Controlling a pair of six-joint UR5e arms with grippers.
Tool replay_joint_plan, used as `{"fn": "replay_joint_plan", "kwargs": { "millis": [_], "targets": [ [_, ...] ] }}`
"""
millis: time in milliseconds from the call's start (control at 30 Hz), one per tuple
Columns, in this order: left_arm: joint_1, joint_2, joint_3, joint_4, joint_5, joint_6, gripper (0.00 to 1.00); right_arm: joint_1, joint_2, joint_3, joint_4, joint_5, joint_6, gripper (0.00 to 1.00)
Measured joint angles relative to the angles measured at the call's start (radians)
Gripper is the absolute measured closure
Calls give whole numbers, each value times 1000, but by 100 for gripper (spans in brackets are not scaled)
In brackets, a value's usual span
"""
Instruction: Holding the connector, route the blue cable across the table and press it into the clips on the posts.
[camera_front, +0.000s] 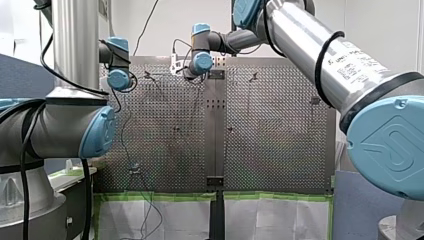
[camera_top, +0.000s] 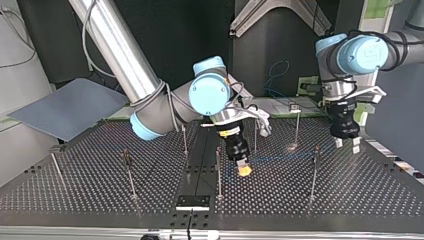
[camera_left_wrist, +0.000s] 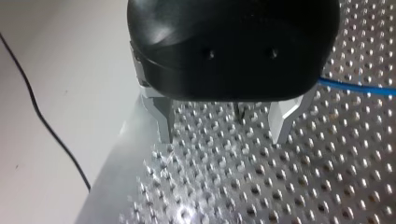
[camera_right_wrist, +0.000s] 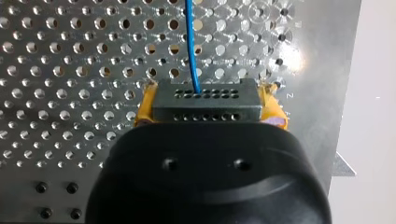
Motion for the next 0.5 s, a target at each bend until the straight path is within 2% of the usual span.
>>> {"fn": "replay_joint_plan", "kwargs": {
  "millis": [367,500],
  "targets": [
    [-34,96,-19,-96,88,11,0,4,0,0,1,6,-1,100],
    [-44,132,-27,-132,104,24,0,9,0,0,3,6,-1,100]
  ]
}}
